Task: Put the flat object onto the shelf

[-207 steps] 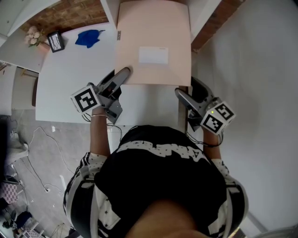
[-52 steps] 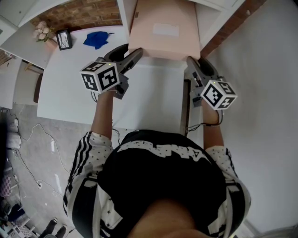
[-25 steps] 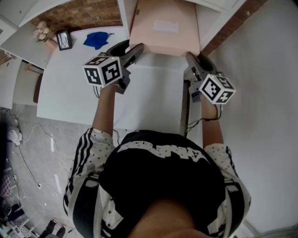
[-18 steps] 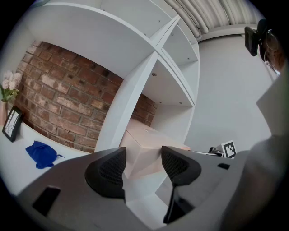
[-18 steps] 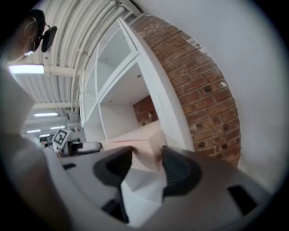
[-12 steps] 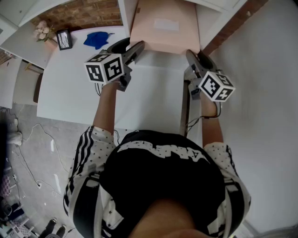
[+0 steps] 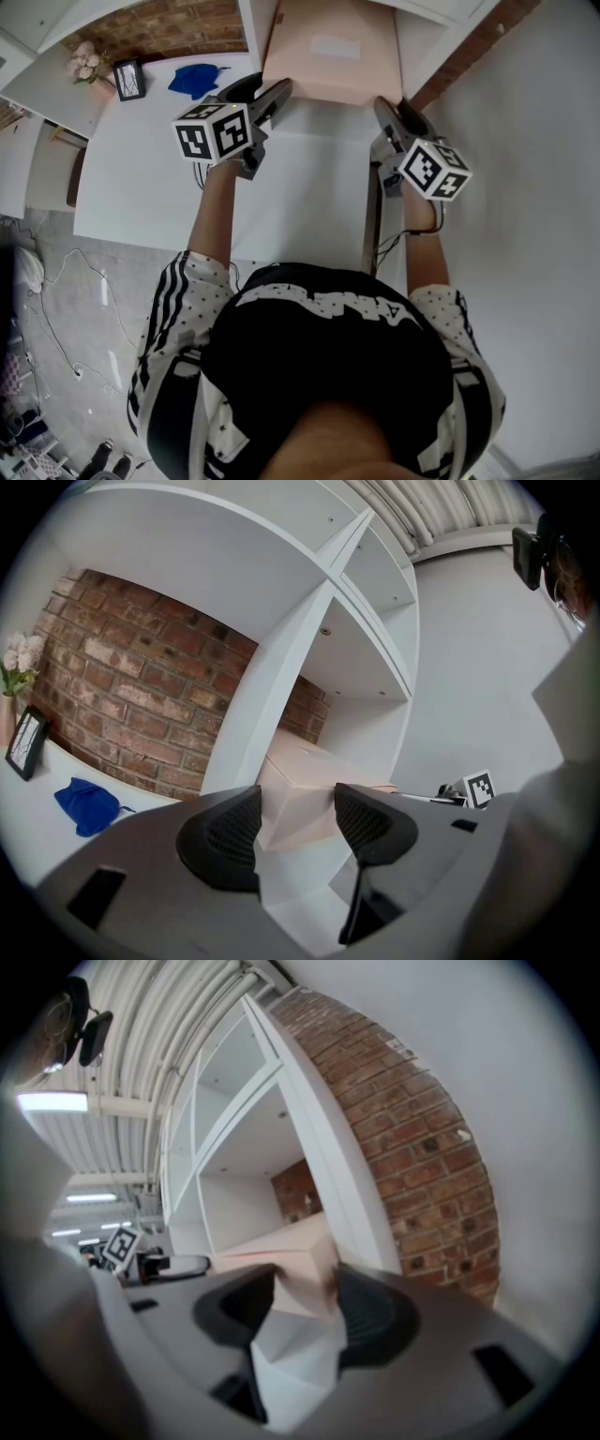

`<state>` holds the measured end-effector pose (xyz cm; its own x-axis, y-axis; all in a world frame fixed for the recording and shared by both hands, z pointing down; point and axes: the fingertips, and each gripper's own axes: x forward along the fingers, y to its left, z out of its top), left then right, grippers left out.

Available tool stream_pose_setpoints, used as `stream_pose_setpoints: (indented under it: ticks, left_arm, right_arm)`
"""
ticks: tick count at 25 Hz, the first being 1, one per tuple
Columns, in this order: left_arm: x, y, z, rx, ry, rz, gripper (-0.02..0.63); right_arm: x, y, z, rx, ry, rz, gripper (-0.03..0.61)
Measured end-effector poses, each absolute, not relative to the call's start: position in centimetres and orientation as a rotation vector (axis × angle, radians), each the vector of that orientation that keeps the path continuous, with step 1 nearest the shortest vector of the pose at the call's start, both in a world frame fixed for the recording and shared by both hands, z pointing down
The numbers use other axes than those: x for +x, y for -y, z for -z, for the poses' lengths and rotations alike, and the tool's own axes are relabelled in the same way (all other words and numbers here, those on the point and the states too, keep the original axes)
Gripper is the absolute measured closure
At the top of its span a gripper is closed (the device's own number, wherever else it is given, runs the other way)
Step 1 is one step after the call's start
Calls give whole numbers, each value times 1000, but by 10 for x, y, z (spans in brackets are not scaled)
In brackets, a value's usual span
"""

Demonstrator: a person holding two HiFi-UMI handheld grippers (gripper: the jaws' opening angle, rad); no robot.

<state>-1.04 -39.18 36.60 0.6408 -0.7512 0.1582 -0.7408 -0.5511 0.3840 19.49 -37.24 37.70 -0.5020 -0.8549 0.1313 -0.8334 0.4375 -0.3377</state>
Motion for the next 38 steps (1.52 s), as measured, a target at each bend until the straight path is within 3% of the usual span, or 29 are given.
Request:
stream_pose_setpoints:
  ticks: [34,38]
  left_arm:
    - [-25,359,-366,2467,1274,108,362]
    - [-28,342,-369,2468,1304,87,376]
  right_arm:
    - [211,346,-373,-1532,-2581,490,351]
    - [213,334,-369,-1523,-2565,475,409]
